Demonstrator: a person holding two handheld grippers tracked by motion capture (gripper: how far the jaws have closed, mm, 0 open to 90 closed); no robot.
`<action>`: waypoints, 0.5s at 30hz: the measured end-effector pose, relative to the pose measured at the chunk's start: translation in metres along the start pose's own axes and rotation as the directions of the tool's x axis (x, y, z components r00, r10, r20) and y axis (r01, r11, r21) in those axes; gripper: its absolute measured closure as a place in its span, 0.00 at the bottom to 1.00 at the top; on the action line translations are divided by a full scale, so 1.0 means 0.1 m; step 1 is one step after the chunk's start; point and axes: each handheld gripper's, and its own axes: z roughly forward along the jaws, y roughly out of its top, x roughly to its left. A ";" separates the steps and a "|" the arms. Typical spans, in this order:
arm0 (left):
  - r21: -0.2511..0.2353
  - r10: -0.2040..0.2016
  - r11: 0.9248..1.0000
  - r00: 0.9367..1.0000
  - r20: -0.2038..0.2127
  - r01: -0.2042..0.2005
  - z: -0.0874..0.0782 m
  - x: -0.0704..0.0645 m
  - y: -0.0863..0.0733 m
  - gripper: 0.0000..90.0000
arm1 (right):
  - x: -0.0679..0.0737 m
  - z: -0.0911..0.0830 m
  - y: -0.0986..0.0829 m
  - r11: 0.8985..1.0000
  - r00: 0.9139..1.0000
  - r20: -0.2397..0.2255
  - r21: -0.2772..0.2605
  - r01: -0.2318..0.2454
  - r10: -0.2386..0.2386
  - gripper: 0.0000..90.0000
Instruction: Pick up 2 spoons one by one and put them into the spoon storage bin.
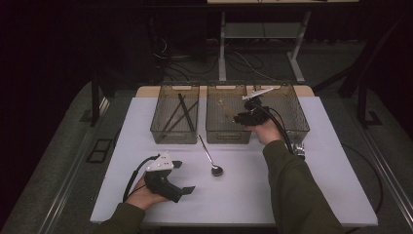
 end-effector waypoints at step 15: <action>0.002 0.006 1.000 1.000 -0.001 -0.006 0.01 0.00 0.00 0.00 | -0.02 -0.07 -0.01 0.999 0.999 0.001 -0.030 -0.036 0.036 0.50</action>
